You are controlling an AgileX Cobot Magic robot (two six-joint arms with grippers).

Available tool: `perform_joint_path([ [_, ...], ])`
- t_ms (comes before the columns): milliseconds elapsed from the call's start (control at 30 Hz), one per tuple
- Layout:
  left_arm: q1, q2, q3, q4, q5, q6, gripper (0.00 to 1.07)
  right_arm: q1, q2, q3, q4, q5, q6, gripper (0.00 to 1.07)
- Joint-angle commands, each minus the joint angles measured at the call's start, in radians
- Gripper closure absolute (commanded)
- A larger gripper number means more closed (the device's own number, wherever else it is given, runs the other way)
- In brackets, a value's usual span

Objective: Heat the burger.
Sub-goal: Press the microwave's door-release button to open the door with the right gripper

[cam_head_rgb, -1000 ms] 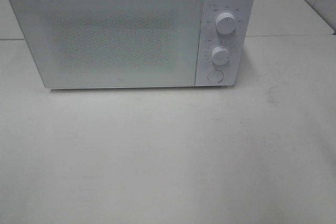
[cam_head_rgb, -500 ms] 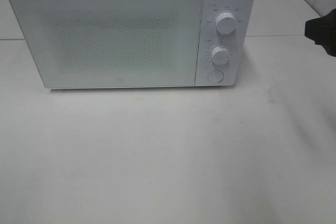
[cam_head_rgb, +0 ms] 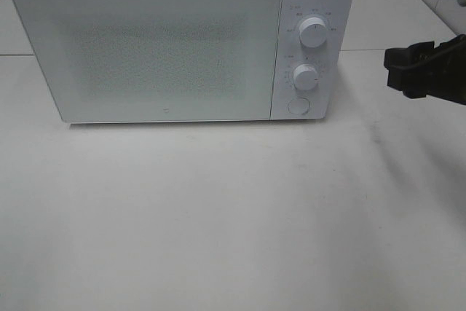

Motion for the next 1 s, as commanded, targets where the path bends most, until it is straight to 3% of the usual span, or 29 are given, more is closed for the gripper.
perform_joint_path([
  [33,0.002,-0.019,0.003,0.003,-0.013,-0.004,0.06,-0.007,0.046,0.038,-0.002,-0.142,-0.009,0.39],
  [233,0.002,-0.019,0.003,0.003,-0.013,-0.004,0.06,-0.005,0.147,0.126,0.001,-0.375,-0.018,0.39],
  [567,0.002,-0.019,0.003,0.003,-0.013,-0.004,0.06,0.007,0.263,0.197,0.066,-0.520,-0.039,0.39],
  [1000,0.002,-0.019,0.003,0.003,-0.013,-0.004,0.06,0.325,0.407,0.216,0.420,-0.692,-0.136,0.39],
])
